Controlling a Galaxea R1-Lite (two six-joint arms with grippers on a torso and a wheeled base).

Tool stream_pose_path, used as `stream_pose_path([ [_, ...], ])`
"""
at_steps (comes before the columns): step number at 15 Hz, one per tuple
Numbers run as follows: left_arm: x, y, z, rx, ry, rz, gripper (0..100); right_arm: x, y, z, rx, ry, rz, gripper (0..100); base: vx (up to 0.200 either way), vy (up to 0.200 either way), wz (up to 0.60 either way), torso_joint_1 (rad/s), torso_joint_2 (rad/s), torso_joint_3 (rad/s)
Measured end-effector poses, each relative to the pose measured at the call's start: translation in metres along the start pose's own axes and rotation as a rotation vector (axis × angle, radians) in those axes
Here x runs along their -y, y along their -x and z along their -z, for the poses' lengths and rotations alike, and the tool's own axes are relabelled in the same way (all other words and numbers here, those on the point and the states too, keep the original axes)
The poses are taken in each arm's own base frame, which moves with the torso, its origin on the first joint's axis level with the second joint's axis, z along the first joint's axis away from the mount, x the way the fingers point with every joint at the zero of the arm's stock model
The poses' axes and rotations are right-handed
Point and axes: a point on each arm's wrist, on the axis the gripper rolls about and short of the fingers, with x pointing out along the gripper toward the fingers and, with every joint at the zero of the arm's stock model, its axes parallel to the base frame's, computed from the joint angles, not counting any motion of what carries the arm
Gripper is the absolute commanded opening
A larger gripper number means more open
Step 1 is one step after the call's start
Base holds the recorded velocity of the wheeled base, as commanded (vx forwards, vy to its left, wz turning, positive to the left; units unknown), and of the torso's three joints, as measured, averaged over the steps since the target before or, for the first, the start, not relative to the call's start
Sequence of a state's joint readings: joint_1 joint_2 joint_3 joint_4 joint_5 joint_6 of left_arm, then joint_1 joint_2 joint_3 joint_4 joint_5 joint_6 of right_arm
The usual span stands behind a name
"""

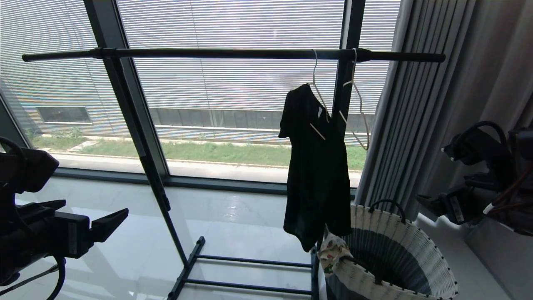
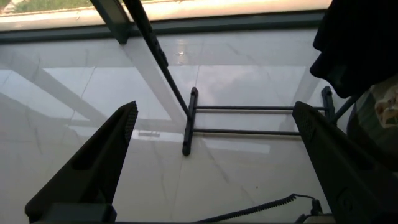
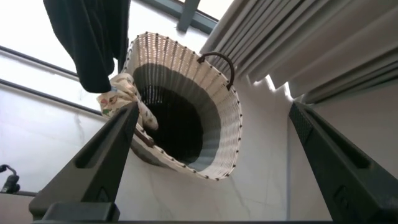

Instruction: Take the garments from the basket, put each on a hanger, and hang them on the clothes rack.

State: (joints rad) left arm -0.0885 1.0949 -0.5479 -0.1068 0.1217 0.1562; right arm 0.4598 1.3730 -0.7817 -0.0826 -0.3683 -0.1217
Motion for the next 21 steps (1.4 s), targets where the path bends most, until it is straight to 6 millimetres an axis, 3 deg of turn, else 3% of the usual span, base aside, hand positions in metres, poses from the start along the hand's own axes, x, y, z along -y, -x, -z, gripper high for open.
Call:
stream_pose_path([
  [14, 0.000, -0.001, 0.000, -0.002, -0.050, 0.000, 100, -0.001, 0.000, 0.013, -0.037, 0.021, 0.016, 100, 0.000, 0.000, 0.00, -0.146, 0.42, 0.271],
  [21, 0.001, 0.000, 0.001, 0.000, -0.057, 0.009, 100, 0.000, 0.006, 0.022, -0.046, 0.029, 0.014, 100, 0.000, 0.200, 0.00, -0.005, 0.03, 0.017],
])
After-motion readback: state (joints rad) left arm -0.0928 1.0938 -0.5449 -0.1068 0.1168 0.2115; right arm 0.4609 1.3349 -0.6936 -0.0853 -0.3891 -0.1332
